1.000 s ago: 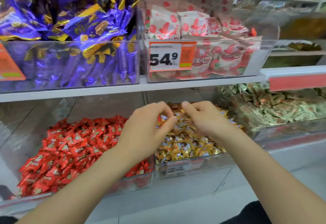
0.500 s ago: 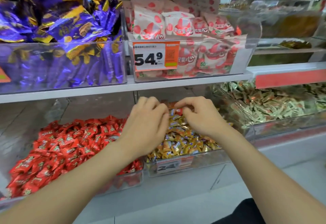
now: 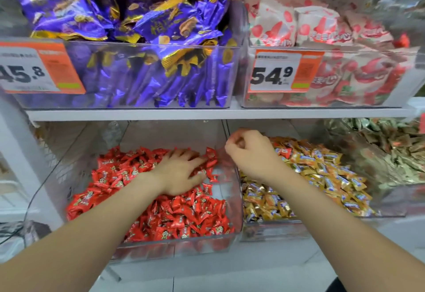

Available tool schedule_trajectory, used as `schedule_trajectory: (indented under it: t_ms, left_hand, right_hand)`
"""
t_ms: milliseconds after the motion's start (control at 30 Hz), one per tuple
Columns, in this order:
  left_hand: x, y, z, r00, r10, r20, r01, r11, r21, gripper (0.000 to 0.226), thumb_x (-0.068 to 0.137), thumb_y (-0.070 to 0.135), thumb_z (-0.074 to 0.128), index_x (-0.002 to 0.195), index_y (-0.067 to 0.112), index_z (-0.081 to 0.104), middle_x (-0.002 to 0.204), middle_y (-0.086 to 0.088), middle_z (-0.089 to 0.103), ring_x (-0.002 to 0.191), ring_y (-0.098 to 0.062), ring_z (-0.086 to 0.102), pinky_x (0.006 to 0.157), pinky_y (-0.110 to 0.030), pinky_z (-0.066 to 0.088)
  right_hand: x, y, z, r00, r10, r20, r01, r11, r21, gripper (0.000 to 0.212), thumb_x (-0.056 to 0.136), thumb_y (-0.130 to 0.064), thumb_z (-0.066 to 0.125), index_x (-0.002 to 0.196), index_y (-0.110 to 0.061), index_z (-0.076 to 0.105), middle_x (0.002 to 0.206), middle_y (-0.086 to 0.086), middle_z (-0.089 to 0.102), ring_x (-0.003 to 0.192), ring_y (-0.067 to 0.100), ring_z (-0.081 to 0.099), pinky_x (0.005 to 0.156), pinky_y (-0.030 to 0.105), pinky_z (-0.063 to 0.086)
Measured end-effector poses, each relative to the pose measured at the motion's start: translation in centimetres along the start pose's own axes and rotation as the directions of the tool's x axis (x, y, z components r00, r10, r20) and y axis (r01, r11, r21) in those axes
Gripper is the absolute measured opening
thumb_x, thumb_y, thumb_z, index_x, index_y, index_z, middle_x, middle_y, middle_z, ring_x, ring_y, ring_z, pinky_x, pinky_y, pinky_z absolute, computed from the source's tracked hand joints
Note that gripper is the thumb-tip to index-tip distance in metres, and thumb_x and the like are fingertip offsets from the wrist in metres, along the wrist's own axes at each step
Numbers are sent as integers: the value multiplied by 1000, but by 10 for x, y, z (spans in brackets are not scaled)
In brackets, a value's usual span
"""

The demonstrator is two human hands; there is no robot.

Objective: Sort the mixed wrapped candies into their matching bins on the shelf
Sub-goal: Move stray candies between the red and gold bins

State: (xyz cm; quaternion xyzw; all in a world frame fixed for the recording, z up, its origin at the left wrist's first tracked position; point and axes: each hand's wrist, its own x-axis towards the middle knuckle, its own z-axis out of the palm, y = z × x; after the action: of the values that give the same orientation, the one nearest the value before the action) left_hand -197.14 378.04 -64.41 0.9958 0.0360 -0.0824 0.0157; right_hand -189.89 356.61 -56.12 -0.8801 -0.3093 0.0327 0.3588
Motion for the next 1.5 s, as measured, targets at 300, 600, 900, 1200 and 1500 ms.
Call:
schedule_trajectory:
  t_ms: [300, 600, 900, 1200, 1500]
  left_hand:
    - [-63, -14, -26, 942, 293, 164, -236, 926, -295, 48, 100, 59, 58, 143, 39, 60, 145, 14, 52, 138, -4, 40, 122, -30, 24]
    - [-108, -10, -41, 958, -81, 274, 82, 997, 9, 76, 59, 94, 66, 111, 39, 58, 119, 11, 43, 131, -20, 37, 122, -64, 13]
    - [-114, -36, -37, 829, -383, 407, 378, 921, 96, 132, 51, 100, 65, 162, 47, 17, 170, 7, -24, 152, -58, -5, 120, -72, 18]
    - [-116, -49, -32, 961, -204, 187, 195, 978, 69, 102, 57, 108, 40, 123, 36, 71, 167, 3, 21, 157, -40, -1, 120, -67, -13]
    - [-111, -51, -40, 960, -240, 145, 221, 966, 135, 46, 92, 75, 49, 77, 33, 60, 107, 7, 45, 120, -23, 47, 100, -50, 46]
  right_hand:
    - [4, 6, -3, 997, -79, 11, 79, 997, 10, 7, 92, -22, 68, 86, -23, 72, 71, 1, 70, 59, 1, 57, 60, 20, 45]
    - [-22, -30, -7, 834, -465, 297, 542, 790, -286, 36, 71, -5, 55, 78, -31, 78, 86, -7, 67, 87, 12, 60, 85, 33, 48]
    - [-40, -43, 61, 545, -71, 836, 593, 737, -324, 34, 103, -26, 56, 134, -23, 69, 129, 3, 71, 116, 28, 63, 98, 36, 52]
    - [-18, -37, 76, 787, -79, 612, 489, 685, -540, 26, 83, -7, 67, 106, -17, 75, 109, 10, 68, 105, 31, 64, 90, 44, 59]
    - [-9, -42, 122, 664, -72, 744, 509, 773, -379, 61, 110, -51, 36, 167, -36, 19, 177, 7, 3, 162, 31, 9, 129, 55, 17]
